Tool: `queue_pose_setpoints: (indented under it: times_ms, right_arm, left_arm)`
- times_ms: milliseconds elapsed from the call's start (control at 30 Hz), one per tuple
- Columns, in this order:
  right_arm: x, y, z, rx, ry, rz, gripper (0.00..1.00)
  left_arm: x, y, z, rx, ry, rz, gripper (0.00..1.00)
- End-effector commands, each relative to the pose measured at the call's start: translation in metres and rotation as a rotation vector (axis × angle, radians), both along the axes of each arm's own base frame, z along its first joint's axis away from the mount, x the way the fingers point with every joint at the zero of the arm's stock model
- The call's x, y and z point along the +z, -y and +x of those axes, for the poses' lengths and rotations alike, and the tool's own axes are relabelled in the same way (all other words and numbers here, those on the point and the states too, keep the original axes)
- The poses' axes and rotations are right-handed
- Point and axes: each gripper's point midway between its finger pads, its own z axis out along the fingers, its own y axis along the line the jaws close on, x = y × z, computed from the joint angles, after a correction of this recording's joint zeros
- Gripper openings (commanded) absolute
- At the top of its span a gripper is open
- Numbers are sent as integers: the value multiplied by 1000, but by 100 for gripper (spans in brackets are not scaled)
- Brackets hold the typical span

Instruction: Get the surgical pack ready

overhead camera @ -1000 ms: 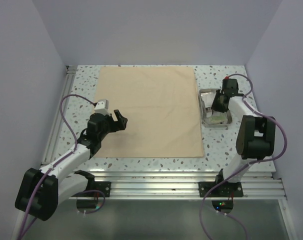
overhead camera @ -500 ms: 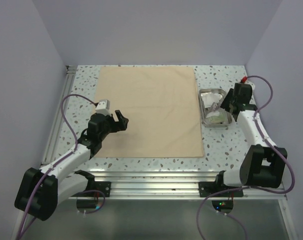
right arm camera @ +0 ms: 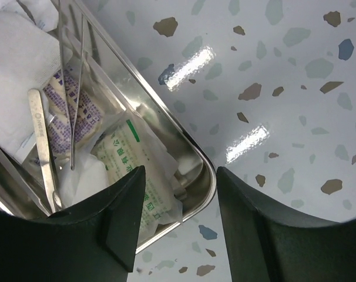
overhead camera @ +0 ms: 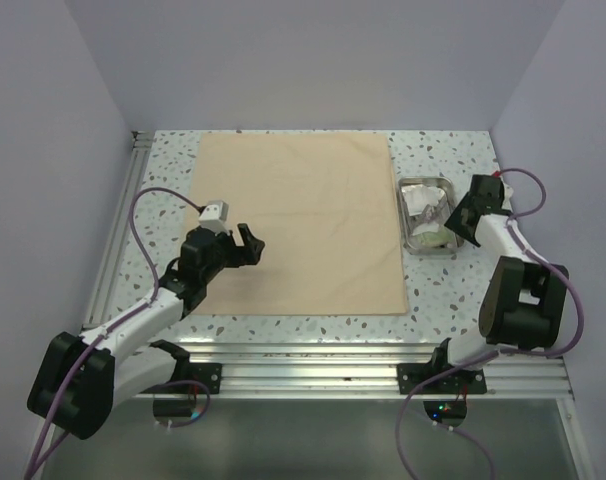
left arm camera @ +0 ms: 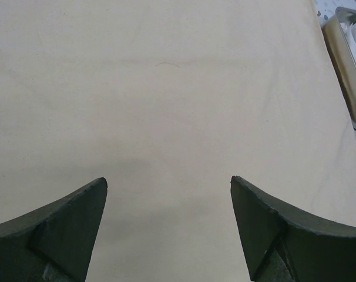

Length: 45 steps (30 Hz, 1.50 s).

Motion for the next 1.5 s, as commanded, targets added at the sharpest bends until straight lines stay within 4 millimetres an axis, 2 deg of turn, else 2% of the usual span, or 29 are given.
queue_pose_setpoints:
  times_ms: [0,33,67,100,133,300,367,400,433,500,667,767,867,900,933,1000,1033,1067,1133,1167,1267,1467]
  right_arm:
    - [25,12,17,-41,97,-40,56]
    - [15,8,21,-17,64,-18,56]
    - [14,8,27,11,56,-18,57]
    - [21,8,37,26,61,-15,57]
    - [8,10,41,41,20,-12,58]
    - [10,15,65,88,26,-20,59]
    - [3,17,71,98,16,-26,60]
    - [5,19,76,94,20,-33,60]
    - [-5,20,78,95,-4,-28,60]
    - [-7,21,86,95,-7,-25,59]
    - [-22,24,94,72,-33,-10,57]
    - [-30,26,91,35,-44,3,48]
    - [-36,30,79,-3,-48,20,34]
    - [-35,35,76,-21,-39,24,26]
    - [-30,36,74,-40,-22,39,23]
    - [-34,37,61,-61,-22,57,20]
    - [-23,41,58,-86,13,61,15]
    - [-32,38,44,-96,-4,71,13]
    - [-20,40,39,-113,47,70,15]
    - [-29,35,29,-109,32,82,18]
    - [-32,31,25,-101,42,93,29]
    - [-47,32,26,-122,0,111,28]
  left_arm:
    - [15,8,5,-27,71,-15,90]
    - [15,8,6,-27,70,-16,90]
    - [15,9,5,-29,70,-16,90]
    - [16,9,6,-29,73,-17,90]
    - [16,9,5,-32,74,-16,90]
    - [19,8,5,-28,82,-15,89]
    - [21,8,5,-26,86,-18,90]
    - [21,8,5,-26,86,-18,90]
    - [21,8,5,-26,83,-16,90]
    - [19,8,6,-26,78,-14,90]
    - [18,9,7,-26,71,-11,90]
    - [16,9,7,-26,67,-9,90]
    - [15,9,7,-26,64,-8,90]
    - [15,9,6,-26,64,-8,90]
    - [16,9,7,-26,65,-8,90]
    - [16,8,7,-26,66,-7,90]
    - [16,8,7,-24,66,-6,90]
    - [16,8,7,-22,66,-3,90]
    - [15,7,6,-22,66,-3,90]
    - [16,7,7,-20,67,-3,90]
    - [15,8,7,-23,66,-3,90]
    - [14,7,7,-22,64,2,90]
